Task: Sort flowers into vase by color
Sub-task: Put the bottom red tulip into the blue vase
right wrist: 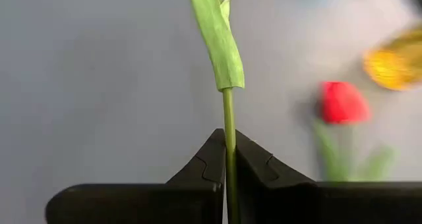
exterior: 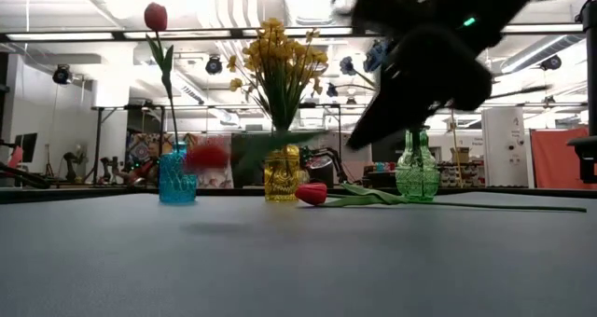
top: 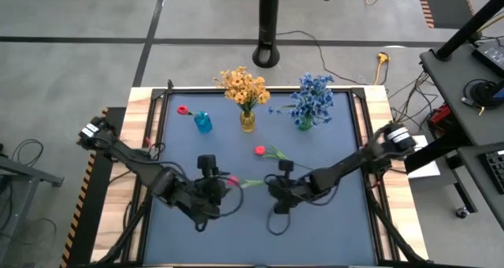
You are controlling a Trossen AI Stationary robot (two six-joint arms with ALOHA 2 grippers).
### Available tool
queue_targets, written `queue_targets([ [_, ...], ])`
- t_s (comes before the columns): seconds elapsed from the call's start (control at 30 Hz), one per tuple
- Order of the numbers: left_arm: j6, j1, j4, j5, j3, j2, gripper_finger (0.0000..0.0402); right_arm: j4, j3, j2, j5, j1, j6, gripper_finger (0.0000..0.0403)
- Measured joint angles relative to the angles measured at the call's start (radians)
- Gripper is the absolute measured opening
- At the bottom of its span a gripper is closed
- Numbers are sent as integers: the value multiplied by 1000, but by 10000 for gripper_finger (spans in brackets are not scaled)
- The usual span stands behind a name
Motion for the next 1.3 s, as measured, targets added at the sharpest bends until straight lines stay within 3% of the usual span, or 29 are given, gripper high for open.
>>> queue_targets([
  [0.1, 65, -18, 303, 14, -179, -80, 210, 8, -67, -91, 135, 32, 59, 9],
  [0.23, 134, -21, 666, 135, -409, -161, 210, 82, -132, -189, 254, 54, 88, 9],
  [0.33, 162, -21, 880, 163, -526, -206, 210, 203, -175, -225, 266, 54, 64, 9],
  [0.47, 179, -22, 1046, 165, -639, -234, 210, 440, -220, -223, 265, 54, -21, 9],
  [0.67, 246, -21, 1346, 163, -769, -198, 210, 942, -259, -162, 253, 54, -229, 9],
  [0.83, 379, -3, 1670, 81, -801, -135, 210, 1353, -253, -56, 102, 48, -395, 9],
  [0.93, 488, 16, 1844, 77, -781, -74, 210, 1499, -232, 26, 53, 47, -477, 9],
  [1.07, 593, 28, 1963, 88, -741, -8, 209, 1577, -187, 109, 55, 45, -550, 9],
  [1.3, 610, 58, 1988, 74, -680, 40, 198, 1575, -129, 160, 54, 43, -568, 9],
])
